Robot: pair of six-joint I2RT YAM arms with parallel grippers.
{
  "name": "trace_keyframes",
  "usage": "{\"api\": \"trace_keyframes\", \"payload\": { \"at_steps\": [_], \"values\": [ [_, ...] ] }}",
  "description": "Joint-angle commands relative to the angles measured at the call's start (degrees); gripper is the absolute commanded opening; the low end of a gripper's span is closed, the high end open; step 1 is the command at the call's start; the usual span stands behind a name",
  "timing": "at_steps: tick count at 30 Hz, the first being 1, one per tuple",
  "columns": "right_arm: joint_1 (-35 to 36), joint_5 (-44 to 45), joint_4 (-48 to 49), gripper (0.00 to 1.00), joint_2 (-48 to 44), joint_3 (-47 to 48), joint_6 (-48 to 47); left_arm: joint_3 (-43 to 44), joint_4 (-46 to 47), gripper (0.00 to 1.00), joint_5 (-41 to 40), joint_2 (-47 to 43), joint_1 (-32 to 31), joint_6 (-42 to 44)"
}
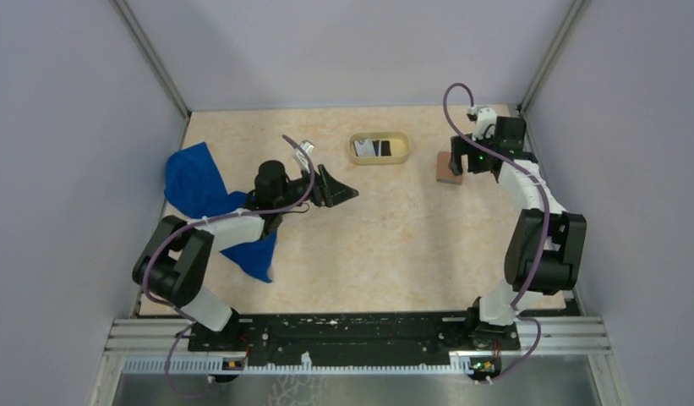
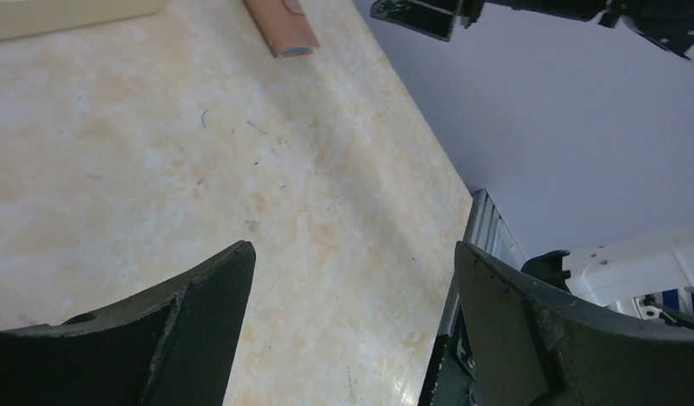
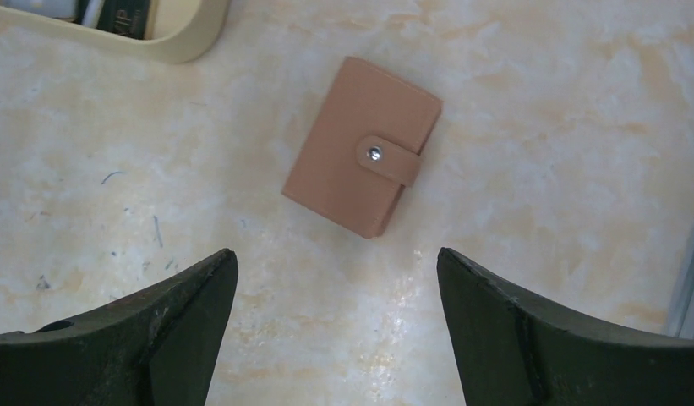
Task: Put the credit cards into the card holder
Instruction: Move the card holder to the center of the board.
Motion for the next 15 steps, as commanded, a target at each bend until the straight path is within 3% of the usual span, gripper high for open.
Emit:
{"api": "trace_keyframes", "payload": {
  "at_steps": [1,3,4,6,10,15],
  "values": [
    [-3.65,-3.0,1.07,0.85,4.1,1.99,3.98,1.07,17.6,0.93,3.1,6.74,-1.43,-5.29],
    [-3.94,-6.58,1.58,0.82,7.28,2.31,7.21,-1.02,26.54,0.87,4.31,11.58,-1.44,-9.68],
    [-4.01,-8.79,2.23,0.81,8.6,2.3,8.91,-2.09,36.57,0.84,6.56,15.11,-1.15,-13.45],
    [-4.09,-10.71,4.38,0.78,10.52,2.24,13.33,-3.78,49.39,0.98,10.16,18.36,-0.38,-19.23],
    [-4.41,-10.35,7.27,0.72,13.66,3.73,21.4,-5.4,46.57,0.99,9.18,17.05,0.14,-17.93],
    [-4.77,-4.24,6.44,0.67,17.85,6.68,22.04,-5.34,39.35,0.99,6.61,15.81,-0.01,-15.27]
  ]
}}
